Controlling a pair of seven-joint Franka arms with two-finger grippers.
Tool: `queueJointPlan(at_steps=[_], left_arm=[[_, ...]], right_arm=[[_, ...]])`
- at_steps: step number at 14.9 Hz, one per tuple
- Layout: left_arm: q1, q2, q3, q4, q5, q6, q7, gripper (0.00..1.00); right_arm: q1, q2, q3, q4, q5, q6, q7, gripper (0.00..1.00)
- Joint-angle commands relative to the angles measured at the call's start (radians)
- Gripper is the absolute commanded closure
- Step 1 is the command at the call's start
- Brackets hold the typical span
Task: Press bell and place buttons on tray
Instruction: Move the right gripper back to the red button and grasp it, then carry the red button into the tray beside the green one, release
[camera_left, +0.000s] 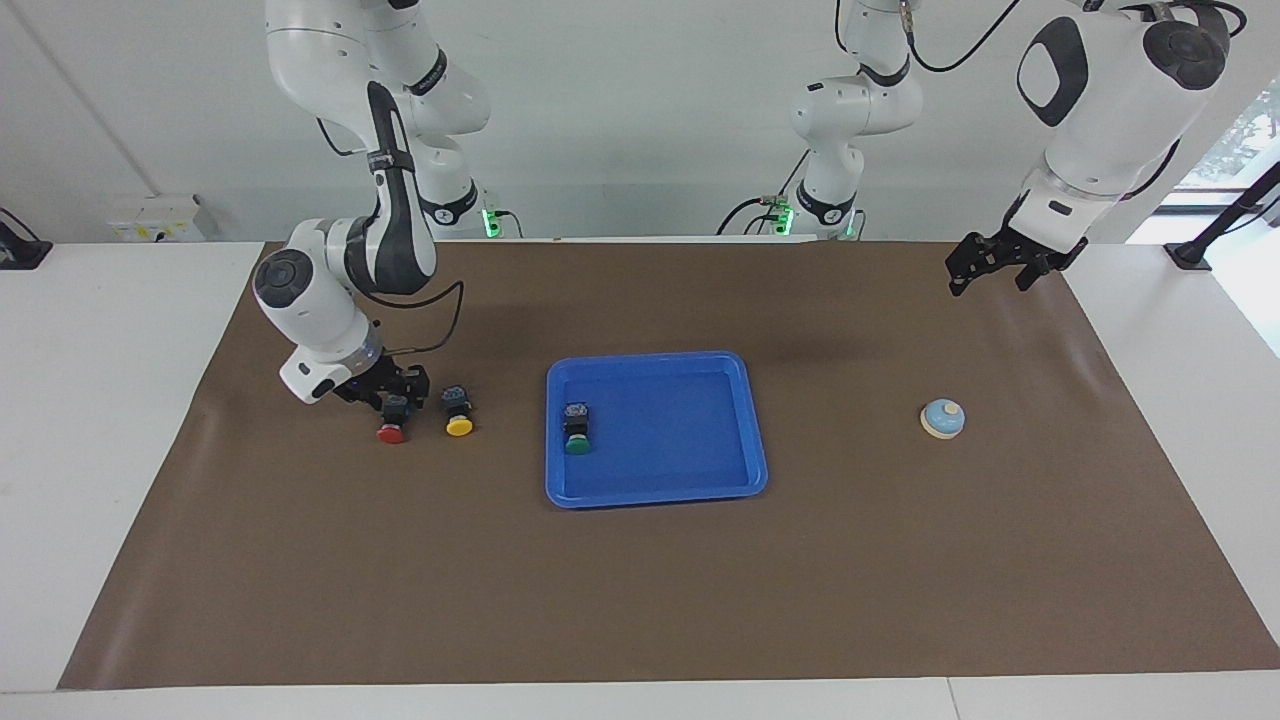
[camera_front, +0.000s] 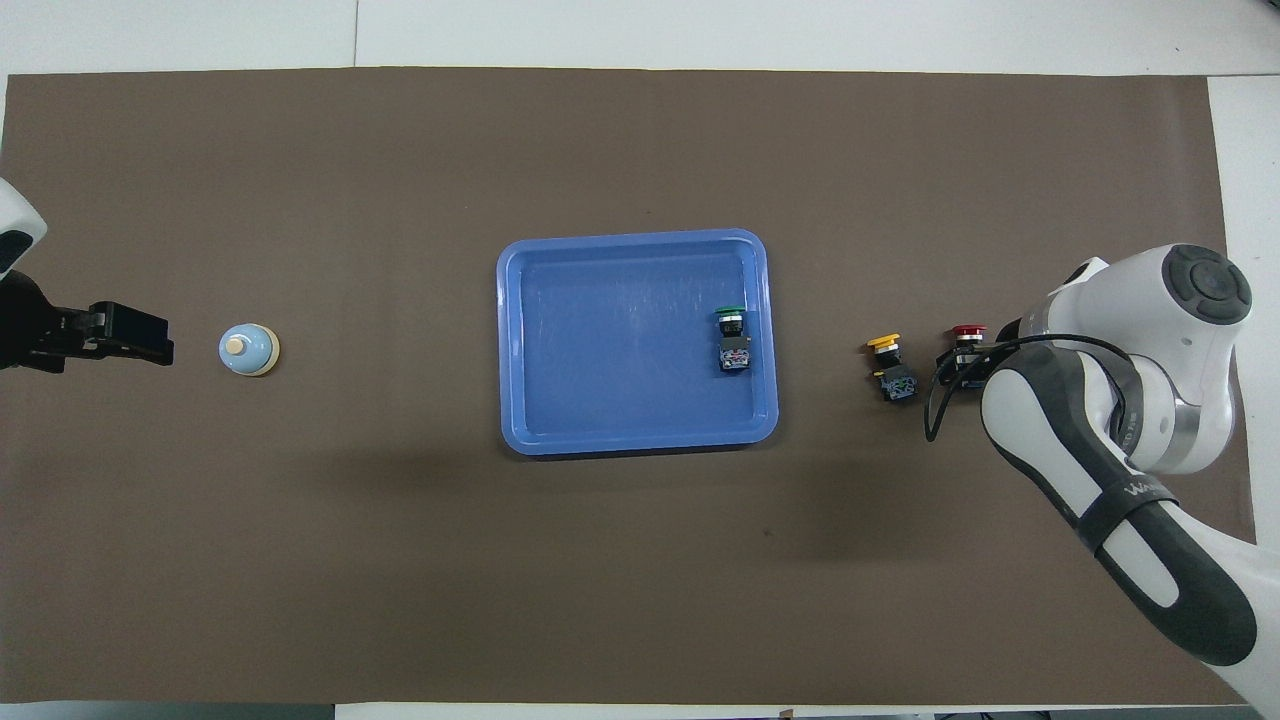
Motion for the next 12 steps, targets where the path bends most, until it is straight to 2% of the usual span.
queueJointPlan(at_steps=[1,2,5,8,12], left_arm=[[-0.005,-0.011,0.006,-0.004,-0.001,0.008,-0.002,0.00],[-0.005,-0.011,0.006,-0.004,-0.001,0.008,-0.002,0.00],[-0.005,-0.011,0.006,-0.004,-0.001,0.008,-0.002,0.00],[-0.005,-0.011,0.006,-0.004,-0.001,0.008,-0.002,0.00],[-0.005,-0.012,0.006,-0.004,-0.001,0.008,-0.002,0.00]], right_arm=[[-0.016,-0.025,0.013,-0.010,0.007,0.009,-0.011,0.95],[-0.008,-0.027,0.013,0.010,0.007,-0.002,-0.002,1.00],[0.024,-0.019,0.022,0.103,0.007,-0.083,0.047,1.00],[0.178,0.025,0.023,0.283,0.007,-0.213,0.212,1.00],[0.389,0.093,0.023,0.401,0.009,-0.217,0.391,1.00]])
